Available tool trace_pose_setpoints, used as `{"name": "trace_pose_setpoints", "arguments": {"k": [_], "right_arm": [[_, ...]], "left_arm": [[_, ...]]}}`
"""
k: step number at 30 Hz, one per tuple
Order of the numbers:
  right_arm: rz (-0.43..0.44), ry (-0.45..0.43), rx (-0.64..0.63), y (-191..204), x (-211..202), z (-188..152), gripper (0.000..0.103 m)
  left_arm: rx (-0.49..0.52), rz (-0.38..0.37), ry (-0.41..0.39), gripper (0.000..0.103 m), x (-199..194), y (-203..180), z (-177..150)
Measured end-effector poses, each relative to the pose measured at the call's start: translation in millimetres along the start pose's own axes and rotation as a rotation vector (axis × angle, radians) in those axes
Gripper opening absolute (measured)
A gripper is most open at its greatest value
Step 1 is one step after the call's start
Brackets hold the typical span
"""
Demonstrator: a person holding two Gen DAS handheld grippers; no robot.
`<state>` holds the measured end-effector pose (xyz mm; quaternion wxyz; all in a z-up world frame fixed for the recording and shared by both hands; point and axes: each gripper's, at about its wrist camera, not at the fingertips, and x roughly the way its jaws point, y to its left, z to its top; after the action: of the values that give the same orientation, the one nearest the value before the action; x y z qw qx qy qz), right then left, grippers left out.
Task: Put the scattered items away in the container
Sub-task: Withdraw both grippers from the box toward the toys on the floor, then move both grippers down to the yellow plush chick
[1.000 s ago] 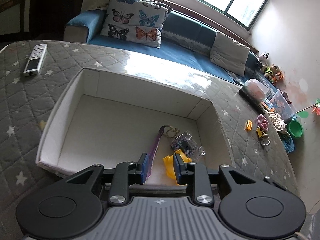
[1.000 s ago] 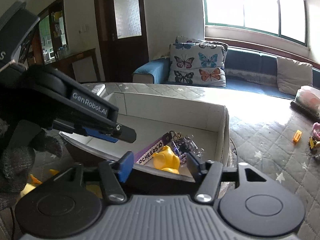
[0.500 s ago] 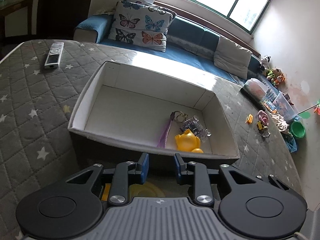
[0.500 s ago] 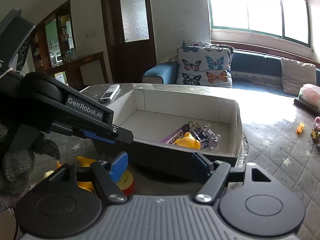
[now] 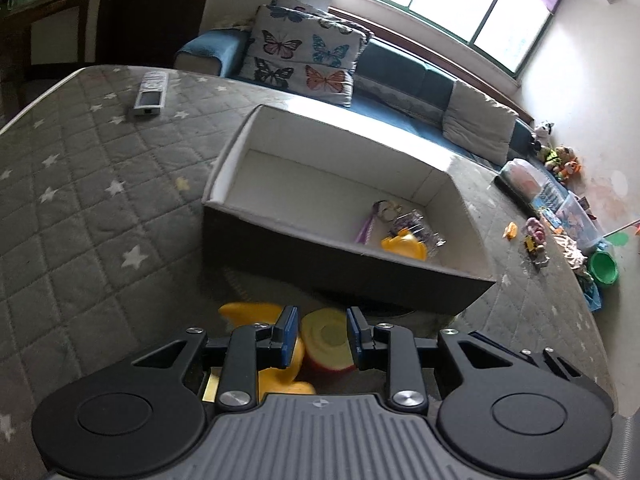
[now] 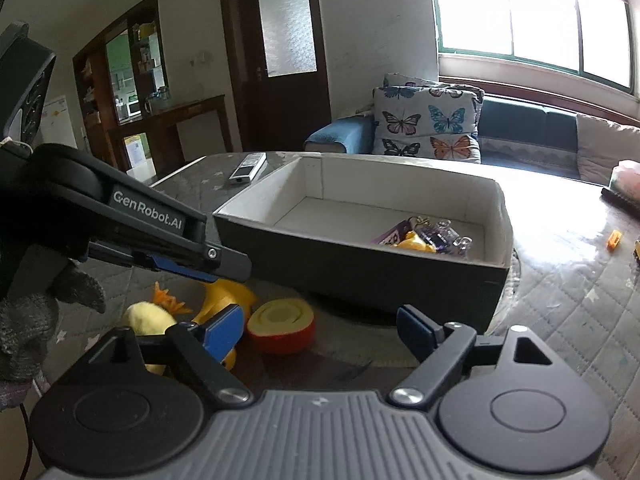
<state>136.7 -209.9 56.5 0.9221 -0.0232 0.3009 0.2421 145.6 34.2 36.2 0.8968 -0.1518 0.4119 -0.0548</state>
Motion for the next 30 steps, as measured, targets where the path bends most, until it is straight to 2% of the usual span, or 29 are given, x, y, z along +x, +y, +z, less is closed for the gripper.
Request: {"name": "trace_pose_setpoints", "arguments": {"k": [6, 20, 30], "right_arm": [[0.022, 0.003, -0.009, 10.9, -1.1, -7.1, 0.091], [0.103, 0.022, -0.069, 47.5, -3.0, -20.1, 0.091], [0.177, 0.038, -0.129, 81.3, -4.8, -28.5, 0.091]], "left_arm": [[-0.038, 0.005, -0.002, 0.029, -8.3, 16.1, -11.4], [-0.110, 0.038, -0.040, 0.030, -30.9, 48.0, -29.0], [-0.146, 0.035, -0.078, 0.030, -46.7, 59.7, -33.3]]}}
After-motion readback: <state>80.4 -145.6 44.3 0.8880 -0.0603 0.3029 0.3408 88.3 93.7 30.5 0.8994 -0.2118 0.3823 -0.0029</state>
